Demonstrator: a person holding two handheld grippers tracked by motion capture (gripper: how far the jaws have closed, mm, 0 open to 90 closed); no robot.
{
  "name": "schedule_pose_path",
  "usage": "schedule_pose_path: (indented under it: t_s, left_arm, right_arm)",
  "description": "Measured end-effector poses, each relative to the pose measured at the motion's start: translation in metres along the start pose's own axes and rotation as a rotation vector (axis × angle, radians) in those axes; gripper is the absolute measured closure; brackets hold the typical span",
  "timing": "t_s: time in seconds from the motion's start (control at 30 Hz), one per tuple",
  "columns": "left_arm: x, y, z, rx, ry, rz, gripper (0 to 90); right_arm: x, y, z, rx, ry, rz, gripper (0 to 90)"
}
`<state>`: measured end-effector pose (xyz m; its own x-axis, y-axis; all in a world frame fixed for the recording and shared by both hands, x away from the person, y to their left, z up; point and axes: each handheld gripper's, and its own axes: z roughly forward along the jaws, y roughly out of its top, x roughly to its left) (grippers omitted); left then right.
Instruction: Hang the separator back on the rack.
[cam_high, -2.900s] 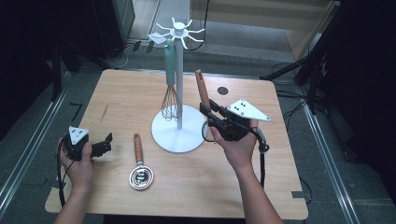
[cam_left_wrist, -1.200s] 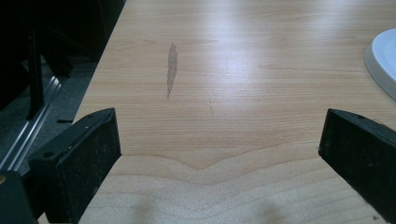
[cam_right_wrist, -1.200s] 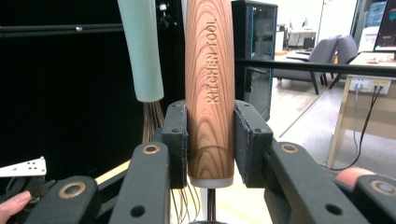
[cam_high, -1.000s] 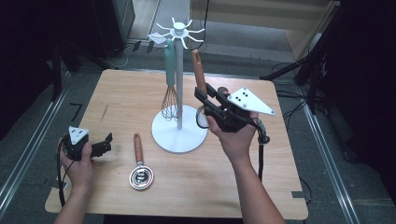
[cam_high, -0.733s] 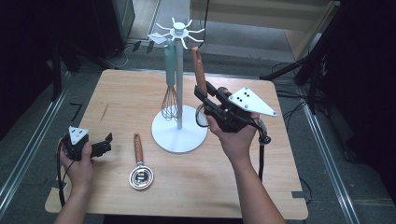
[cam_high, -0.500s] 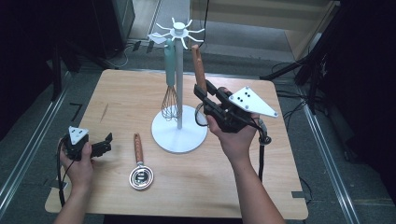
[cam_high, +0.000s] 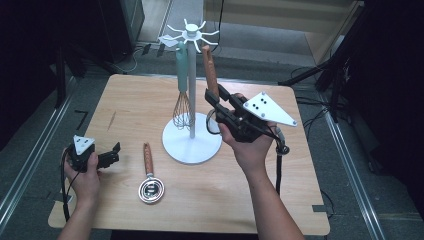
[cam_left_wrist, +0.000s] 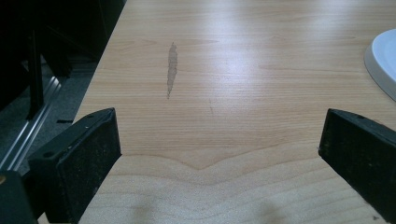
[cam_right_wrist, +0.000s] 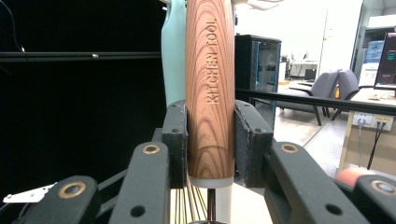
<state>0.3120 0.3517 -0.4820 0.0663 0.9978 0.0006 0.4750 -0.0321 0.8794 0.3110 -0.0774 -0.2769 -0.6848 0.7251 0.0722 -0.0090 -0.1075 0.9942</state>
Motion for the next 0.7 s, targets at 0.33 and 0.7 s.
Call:
schedule_pose_path:
  t_s: [0.33, 0.7]
  left_arm:
    - [0.0003, 0.0, 0.0, 0.0, 0.0, -0.001, 0.0]
    - [0.0002, 0.0, 0.0, 0.0, 0.0, -0.001, 0.0]
  right_arm:
    - [0.003, 0.0005, 0.0047, 0.004, 0.002, 0.0, 69.7]
    - [0.0058, 0.0004, 0.0084, 0.021, -0.014, -0.003, 69.7]
